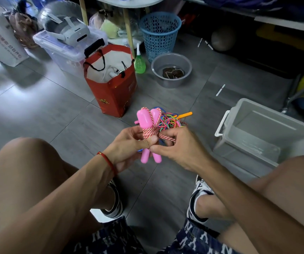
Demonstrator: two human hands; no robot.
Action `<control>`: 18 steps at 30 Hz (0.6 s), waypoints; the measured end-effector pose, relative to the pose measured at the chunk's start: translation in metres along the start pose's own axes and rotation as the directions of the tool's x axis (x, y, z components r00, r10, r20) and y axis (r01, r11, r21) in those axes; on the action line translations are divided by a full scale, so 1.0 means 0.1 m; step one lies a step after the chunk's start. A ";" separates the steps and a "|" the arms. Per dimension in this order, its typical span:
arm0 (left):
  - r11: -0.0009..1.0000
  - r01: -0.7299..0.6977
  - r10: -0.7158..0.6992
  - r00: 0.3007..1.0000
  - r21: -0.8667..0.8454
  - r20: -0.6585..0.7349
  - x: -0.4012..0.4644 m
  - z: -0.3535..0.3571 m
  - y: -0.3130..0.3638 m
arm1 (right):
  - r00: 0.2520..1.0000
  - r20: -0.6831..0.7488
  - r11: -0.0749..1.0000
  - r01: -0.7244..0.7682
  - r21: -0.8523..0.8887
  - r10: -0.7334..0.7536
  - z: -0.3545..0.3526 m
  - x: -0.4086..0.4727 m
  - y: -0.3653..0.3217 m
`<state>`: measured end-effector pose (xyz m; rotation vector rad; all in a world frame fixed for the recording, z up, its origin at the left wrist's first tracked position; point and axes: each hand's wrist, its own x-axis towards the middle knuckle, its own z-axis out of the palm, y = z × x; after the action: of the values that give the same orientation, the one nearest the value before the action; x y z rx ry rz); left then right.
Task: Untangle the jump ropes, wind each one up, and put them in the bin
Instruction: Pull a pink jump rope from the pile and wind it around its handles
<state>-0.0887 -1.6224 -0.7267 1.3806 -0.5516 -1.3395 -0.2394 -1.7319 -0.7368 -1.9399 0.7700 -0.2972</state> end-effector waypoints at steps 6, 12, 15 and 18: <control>0.983 0.091 -0.085 0.996 -0.159 0.040 -0.05 0.00 0.07 | 0.998 0.057 0.959 0.000 0.285 -0.017 -0.02 0.03 0.00; 0.987 0.145 -0.131 0.977 -0.073 0.167 -0.06 -0.11 0.06 | 0.976 0.168 0.934 0.070 0.351 -0.136 -0.14 0.03 0.06; 0.990 0.122 -0.119 0.992 -0.074 0.033 -0.04 -0.05 0.01 | 0.997 0.067 0.977 0.030 0.212 -0.045 -0.02 0.05 0.10; 0.996 0.084 -0.086 0.989 -0.025 -0.117 -0.01 -0.01 0.00 | 0.994 -0.068 0.992 -0.079 0.098 0.086 0.08 0.05 0.09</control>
<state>-0.0881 -1.6211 -0.7267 1.4698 -0.4029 -1.3182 -0.2344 -1.7320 -0.7489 -1.8113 0.8661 -0.3485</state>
